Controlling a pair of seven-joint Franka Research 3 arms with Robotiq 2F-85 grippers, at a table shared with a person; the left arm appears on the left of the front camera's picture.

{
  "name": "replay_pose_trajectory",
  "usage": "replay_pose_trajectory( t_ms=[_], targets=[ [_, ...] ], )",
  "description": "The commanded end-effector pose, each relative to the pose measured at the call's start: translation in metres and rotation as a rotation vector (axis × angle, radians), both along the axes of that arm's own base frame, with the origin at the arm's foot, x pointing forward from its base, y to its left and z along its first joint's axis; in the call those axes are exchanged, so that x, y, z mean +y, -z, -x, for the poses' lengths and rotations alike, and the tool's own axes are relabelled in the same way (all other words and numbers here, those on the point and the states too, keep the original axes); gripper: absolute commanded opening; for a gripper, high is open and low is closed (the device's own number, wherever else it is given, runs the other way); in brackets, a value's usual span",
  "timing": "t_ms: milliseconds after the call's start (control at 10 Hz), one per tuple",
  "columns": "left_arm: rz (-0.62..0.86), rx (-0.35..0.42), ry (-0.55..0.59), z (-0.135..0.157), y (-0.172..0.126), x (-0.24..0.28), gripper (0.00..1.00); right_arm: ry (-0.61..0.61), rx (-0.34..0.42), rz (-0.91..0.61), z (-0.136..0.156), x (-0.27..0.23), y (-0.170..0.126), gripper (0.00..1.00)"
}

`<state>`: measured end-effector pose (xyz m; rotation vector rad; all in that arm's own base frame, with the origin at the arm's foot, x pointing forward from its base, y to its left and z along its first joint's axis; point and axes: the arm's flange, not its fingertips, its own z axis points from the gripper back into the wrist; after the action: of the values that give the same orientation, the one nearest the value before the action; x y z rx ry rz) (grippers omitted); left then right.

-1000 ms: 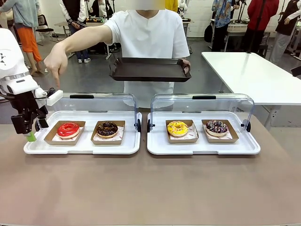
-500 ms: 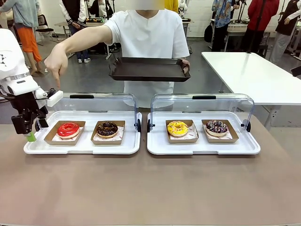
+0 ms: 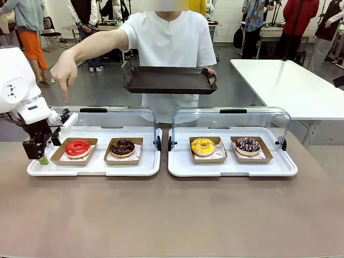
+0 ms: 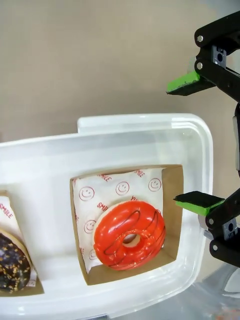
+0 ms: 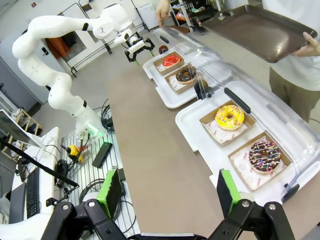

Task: Provide the desired donut to the person.
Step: Pick up and lift the Paper togo box containing the Donut pointed at by the person.

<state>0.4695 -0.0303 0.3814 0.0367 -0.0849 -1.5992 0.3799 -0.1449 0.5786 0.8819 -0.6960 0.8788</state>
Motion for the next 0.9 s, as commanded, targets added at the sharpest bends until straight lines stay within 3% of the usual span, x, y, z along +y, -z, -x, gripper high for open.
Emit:
replay_pose_trajectory(
  t_ms=[0, 200, 800],
  targets=[
    [-0.01, -0.014, -0.036, -0.005, 0.016, 0.005, 1.0, -0.001, 0.002, -0.004, 0.0, -0.001, 0.0, 1.0],
    [0.028, 0.015, -0.041, -0.015, 0.03, 0.014, 1.0, -0.001, 0.002, -0.004, 0.0, -0.001, 0.0, 1.0],
    [0.052, -0.006, -0.058, -0.033, 0.045, 0.025, 1.0, -0.001, 0.002, -0.004, 0.0, -0.001, 0.0, 1.0]
  ],
)
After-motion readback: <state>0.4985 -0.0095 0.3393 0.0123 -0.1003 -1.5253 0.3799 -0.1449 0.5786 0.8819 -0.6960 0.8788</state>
